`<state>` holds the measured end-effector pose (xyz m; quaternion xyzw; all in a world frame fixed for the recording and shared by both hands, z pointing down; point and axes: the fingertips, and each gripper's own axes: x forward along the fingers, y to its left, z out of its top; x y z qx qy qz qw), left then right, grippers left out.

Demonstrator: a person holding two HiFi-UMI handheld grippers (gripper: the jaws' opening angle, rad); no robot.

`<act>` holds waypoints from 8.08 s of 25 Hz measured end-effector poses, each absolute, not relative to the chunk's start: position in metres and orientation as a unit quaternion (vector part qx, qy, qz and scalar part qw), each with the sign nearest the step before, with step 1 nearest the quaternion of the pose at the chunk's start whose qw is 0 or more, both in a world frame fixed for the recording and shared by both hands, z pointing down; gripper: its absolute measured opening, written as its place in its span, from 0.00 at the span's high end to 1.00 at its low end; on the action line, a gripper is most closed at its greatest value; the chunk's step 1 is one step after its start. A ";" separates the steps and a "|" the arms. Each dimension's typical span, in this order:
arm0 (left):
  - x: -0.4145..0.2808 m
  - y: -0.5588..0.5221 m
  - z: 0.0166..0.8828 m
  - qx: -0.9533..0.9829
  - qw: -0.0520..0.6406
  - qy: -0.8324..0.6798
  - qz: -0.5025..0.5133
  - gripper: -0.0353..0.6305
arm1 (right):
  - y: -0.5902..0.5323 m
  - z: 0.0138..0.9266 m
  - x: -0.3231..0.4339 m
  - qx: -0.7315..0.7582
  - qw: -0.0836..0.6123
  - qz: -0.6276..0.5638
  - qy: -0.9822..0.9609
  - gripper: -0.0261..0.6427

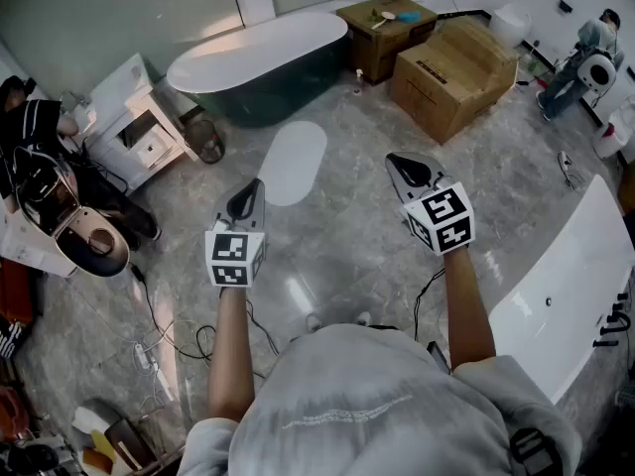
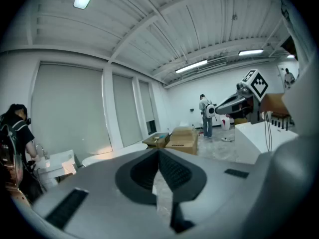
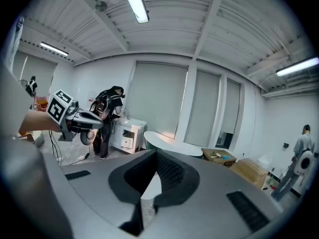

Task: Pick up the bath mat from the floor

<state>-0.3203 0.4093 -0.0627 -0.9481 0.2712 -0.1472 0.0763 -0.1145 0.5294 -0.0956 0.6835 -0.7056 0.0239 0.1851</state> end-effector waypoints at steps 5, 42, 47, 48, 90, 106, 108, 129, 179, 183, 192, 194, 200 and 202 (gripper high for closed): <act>-0.292 0.430 -0.044 -0.944 0.077 0.275 -0.166 0.92 | 0.546 -0.089 -0.082 0.684 0.170 0.030 -0.709 0.94; -0.093 0.134 0.056 -0.930 -0.002 0.315 -0.191 0.92 | 0.261 -0.021 0.138 0.613 0.256 0.098 -0.741 0.94; -0.076 0.094 0.063 -0.929 -0.005 0.314 -0.194 0.92 | 0.212 -0.018 0.154 0.612 0.268 0.091 -0.739 0.94; -0.075 0.090 0.066 -0.929 -0.006 0.313 -0.198 0.92 | 0.205 -0.016 0.155 0.610 0.269 0.091 -0.739 0.94; -0.100 -0.103 0.274 -0.799 -0.211 0.433 -0.359 0.92 | -0.149 0.234 0.102 0.339 0.305 0.218 -0.863 0.94; -0.093 -0.103 0.524 -0.754 -0.345 0.430 -0.357 0.71 | -0.144 0.497 0.059 0.285 0.358 0.312 -0.833 0.94; -0.090 -0.091 0.560 -0.754 -0.351 0.414 -0.370 0.69 | -0.131 0.534 0.062 0.299 0.356 0.341 -0.817 0.94; -0.077 0.011 0.892 -0.711 -0.325 0.286 -0.554 0.53 | -0.058 0.800 0.106 0.250 0.421 0.346 -0.800 0.94; -0.064 -0.063 1.018 -0.728 -0.128 0.266 -0.619 0.56 | -0.037 0.900 0.140 0.291 0.414 0.399 -0.765 0.94; -0.082 -0.087 1.013 -0.704 -0.142 0.299 -0.629 0.73 | -0.036 0.898 0.140 0.296 0.412 0.403 -0.761 0.94; -0.105 -0.121 0.960 -0.688 -0.135 0.390 -0.597 0.89 | -0.041 0.872 0.143 0.333 0.411 0.389 -0.755 0.94; -0.110 -0.130 0.935 -0.689 -0.143 0.418 -0.575 0.89 | -0.046 0.855 0.151 0.363 0.397 0.391 -0.747 0.94; -0.110 -0.147 0.847 -0.704 -0.191 0.480 -0.488 0.89 | -0.063 0.779 0.165 0.429 0.362 0.388 -0.731 0.94; -0.107 -0.144 0.819 -0.704 -0.217 0.493 -0.463 0.89 | -0.070 0.751 0.162 0.435 0.357 0.373 -0.737 0.94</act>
